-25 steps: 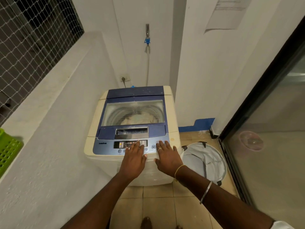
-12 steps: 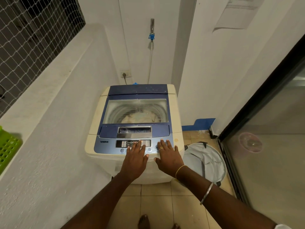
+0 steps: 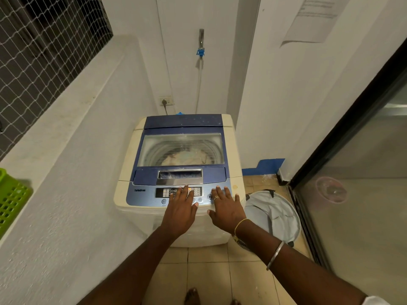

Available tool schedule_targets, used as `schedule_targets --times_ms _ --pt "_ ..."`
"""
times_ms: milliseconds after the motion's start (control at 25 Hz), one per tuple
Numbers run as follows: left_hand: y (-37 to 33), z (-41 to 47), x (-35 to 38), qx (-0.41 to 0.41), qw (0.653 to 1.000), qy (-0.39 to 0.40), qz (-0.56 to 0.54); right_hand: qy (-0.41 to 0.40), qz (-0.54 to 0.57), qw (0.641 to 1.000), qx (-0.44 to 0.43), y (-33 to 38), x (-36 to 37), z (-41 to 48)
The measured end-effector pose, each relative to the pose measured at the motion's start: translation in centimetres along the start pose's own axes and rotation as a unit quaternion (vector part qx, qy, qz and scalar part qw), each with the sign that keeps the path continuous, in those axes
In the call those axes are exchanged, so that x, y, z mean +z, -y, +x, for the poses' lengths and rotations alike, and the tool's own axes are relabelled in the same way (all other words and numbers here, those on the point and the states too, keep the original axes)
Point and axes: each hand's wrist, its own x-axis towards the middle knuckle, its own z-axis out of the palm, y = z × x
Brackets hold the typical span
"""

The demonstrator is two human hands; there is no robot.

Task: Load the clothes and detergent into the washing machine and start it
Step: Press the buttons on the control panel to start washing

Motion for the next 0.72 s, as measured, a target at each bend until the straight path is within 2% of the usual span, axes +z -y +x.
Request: schedule_targets --times_ms 360,720 --pt "-0.1 -0.8 0.4 0.009 1.0 0.007 0.02 0.053 -0.034 0.998 0.018 -0.1 1.5 -1.2" --pt "-0.5 -2.2 1.4 0.012 0.999 0.03 0.012 0.068 -0.037 0.997 0.008 0.0 2.1 -1.4"
